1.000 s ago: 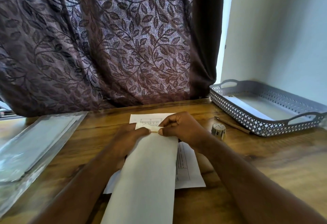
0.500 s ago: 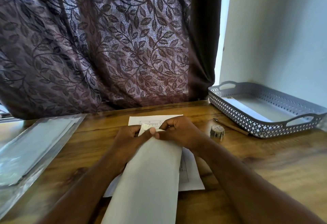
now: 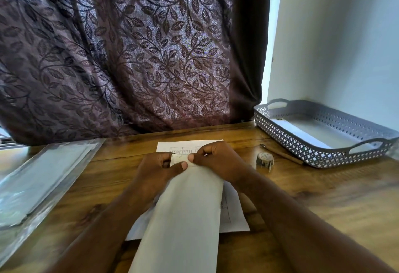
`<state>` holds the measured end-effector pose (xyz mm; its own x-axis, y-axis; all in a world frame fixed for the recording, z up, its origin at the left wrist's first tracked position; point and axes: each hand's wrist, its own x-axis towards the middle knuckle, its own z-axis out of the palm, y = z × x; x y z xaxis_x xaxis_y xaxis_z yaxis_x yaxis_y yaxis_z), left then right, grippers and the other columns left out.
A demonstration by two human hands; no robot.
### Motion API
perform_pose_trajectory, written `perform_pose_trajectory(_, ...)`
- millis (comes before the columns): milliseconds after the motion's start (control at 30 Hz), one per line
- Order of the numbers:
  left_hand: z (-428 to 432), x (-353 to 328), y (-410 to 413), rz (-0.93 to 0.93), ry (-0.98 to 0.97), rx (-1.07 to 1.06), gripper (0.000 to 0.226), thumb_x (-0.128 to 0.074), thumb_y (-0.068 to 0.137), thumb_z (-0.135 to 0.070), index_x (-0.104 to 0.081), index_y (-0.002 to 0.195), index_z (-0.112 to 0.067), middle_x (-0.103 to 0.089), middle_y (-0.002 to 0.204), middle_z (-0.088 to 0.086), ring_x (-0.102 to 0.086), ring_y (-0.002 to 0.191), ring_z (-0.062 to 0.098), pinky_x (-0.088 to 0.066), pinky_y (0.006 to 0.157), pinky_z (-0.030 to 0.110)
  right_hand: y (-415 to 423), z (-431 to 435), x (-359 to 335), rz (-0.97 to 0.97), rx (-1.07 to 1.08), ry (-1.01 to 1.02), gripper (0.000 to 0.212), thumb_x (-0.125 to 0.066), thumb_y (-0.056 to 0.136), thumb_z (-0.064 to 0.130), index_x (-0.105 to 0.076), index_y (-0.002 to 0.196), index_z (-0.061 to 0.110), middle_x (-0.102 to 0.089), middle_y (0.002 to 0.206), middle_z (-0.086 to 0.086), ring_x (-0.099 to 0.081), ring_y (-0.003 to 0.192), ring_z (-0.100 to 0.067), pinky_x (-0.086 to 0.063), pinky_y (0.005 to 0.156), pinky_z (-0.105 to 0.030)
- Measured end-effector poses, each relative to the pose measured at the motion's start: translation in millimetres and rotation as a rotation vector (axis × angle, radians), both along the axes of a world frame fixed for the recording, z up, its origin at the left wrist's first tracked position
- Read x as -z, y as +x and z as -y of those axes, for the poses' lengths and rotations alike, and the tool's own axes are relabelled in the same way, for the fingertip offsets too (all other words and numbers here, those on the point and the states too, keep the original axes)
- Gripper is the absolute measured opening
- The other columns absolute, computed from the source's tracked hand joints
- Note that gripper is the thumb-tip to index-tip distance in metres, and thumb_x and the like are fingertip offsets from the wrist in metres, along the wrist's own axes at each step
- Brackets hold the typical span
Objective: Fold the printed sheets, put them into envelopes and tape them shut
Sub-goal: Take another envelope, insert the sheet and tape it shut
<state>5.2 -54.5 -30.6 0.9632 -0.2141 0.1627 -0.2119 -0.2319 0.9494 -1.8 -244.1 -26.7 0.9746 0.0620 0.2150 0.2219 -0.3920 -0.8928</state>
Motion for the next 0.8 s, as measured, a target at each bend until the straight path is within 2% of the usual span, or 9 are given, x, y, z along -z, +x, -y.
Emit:
perform_pose_trajectory(133, 1.0, -0.9, -1.4, 0.03, 0.024, -0.004, 0.007, -0.078, 0.083, -0.021, -0.077, 0.09, -0.022, -0.077, 0.087, -0.015, -0.074, 0.081, 0.007, -0.057, 0.065, 0.019, -0.1, 1.6, -1.1, -0.024, -0.037, -0.024, 0.022, -0.077, 0.087, 0.03, -0.079, 0.087, 0.008, -0.076, 0.094, -0.001, -0.071, 0.093, -0.02, -0.059, 0.084, -0.036)
perform_pose_trajectory(200, 0.9, -0.8, -1.1, 0.035, 0.038, -0.011, 0.006, -0.078, 0.083, -0.022, -0.077, 0.088, -0.02, -0.077, 0.084, -0.015, -0.074, 0.08, 0.007, -0.058, 0.064, 0.02, -0.2, 2.6, -3.1, -0.042, -0.054, -0.051, 0.022, -0.078, 0.086, 0.028, -0.078, 0.089, 0.006, -0.075, 0.097, -0.002, -0.07, 0.096, -0.021, -0.059, 0.083, -0.033)
perform_pose_trajectory(267, 0.7, -1.7, -0.6, 0.014, 0.025, -0.021, 0.006, -0.077, 0.085, -0.02, -0.077, 0.089, -0.016, -0.077, 0.085, -0.013, -0.074, 0.082, 0.009, -0.059, 0.067, 0.022, -0.9, 3.0, -5.2, -0.061, -0.057, -0.04, 0.023, -0.079, 0.085, 0.027, -0.077, 0.09, 0.005, -0.075, 0.098, -0.005, -0.07, 0.098, -0.025, -0.059, 0.085, -0.036)
perform_pose_trajectory(367, -0.1, -5.2, 0.2, -0.06, -0.054, -0.039, 0.009, -0.073, 0.089, -0.016, -0.077, 0.092, -0.008, -0.079, 0.091, -0.002, -0.076, 0.083, 0.018, -0.061, 0.074, 0.033, -3.6, 5.2, -6.5, -0.13, -0.097, 0.1, 0.022, -0.078, 0.086, 0.02, -0.076, 0.095, 0.0, -0.075, 0.102, -0.013, -0.07, 0.096, -0.033, -0.059, 0.089, -0.045)
perform_pose_trajectory(567, -7.0, -8.5, 2.8, -0.126, -0.118, -0.073, 0.01, -0.071, 0.09, -0.015, -0.078, 0.095, -0.009, -0.079, 0.094, 0.002, -0.076, 0.085, 0.022, -0.059, 0.082, 0.039, -9.4, 13.8, -12.1, -0.373, -0.126, 0.335, 0.023, -0.07, 0.09, 0.009, -0.073, 0.107, -0.006, -0.075, 0.11, -0.014, -0.073, 0.093, -0.026, -0.063, 0.078, -0.037)
perform_pose_trajectory(700, -9.2, -9.1, 4.6, -0.132, -0.11, -0.088, 0.01, -0.071, 0.09, -0.014, -0.078, 0.091, -0.007, -0.079, 0.092, 0.006, -0.075, 0.087, 0.028, -0.059, 0.084, 0.041, -8.5, 15.0, -15.0, -0.457, -0.118, 0.396, 0.023, -0.067, 0.092, 0.002, -0.071, 0.112, -0.007, -0.074, 0.113, -0.015, -0.073, 0.096, -0.026, -0.063, 0.077, -0.036)
perform_pose_trajectory(800, -10.2, -8.7, 5.2, -0.103, -0.053, -0.102, 0.011, -0.073, 0.089, -0.019, -0.078, 0.092, -0.01, -0.079, 0.093, 0.003, -0.075, 0.087, 0.026, -0.059, 0.088, 0.044, -8.5, 14.8, -15.4, -0.508, -0.083, 0.399, 0.025, -0.066, 0.09, -0.003, -0.069, 0.115, -0.006, -0.074, 0.114, -0.014, -0.074, 0.096, -0.026, -0.063, 0.074, -0.035)
